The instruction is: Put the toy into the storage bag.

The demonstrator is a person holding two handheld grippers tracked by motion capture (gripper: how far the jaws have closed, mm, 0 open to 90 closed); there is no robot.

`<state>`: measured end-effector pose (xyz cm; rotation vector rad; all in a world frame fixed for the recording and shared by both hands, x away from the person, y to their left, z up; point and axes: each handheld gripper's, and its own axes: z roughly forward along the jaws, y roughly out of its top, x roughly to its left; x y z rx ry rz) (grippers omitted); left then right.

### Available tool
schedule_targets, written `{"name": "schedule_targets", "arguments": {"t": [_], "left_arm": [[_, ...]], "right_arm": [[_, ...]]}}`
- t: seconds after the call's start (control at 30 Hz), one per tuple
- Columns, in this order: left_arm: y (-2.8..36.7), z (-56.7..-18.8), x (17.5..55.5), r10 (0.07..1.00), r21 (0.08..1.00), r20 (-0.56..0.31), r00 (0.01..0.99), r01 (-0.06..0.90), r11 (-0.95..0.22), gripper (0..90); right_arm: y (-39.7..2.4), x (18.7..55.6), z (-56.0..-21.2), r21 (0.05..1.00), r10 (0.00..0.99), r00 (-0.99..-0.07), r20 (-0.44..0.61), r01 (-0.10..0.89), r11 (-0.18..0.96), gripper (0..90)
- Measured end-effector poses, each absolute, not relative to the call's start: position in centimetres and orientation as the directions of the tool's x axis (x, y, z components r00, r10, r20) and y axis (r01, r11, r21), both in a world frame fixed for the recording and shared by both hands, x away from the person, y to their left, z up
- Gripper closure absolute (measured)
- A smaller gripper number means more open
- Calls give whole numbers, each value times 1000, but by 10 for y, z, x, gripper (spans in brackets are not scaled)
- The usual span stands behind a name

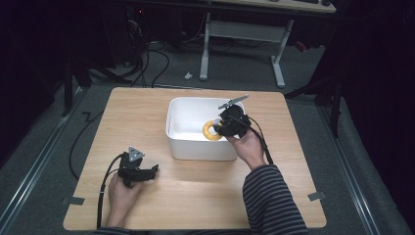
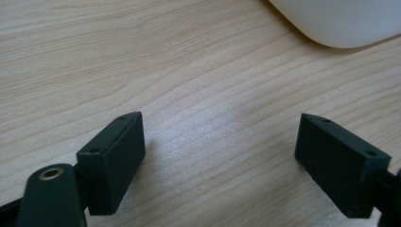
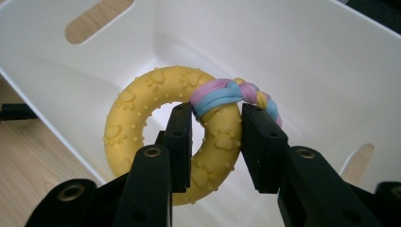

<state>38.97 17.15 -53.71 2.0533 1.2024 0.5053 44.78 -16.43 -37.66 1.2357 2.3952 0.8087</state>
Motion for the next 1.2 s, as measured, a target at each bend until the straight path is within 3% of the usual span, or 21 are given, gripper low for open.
{"name": "schedule_targets", "arguments": {"t": [0.53, 0.7, 1.2], "left_arm": [[171, -537, 390, 869, 730, -14, 494, 599, -329, 171], [171, -537, 390, 869, 730, -14, 494, 599, -329, 171], [171, -537, 390, 869, 730, -13, 494, 598, -329, 168]], "right_arm": [[-167, 450, -388, 591, 818, -575, 8, 663, 460, 650], [-169, 447, -386, 601, 818, -575, 5, 656, 456, 551], [-220, 421, -360, 726, 862, -507, 5, 595, 346, 524]]}}
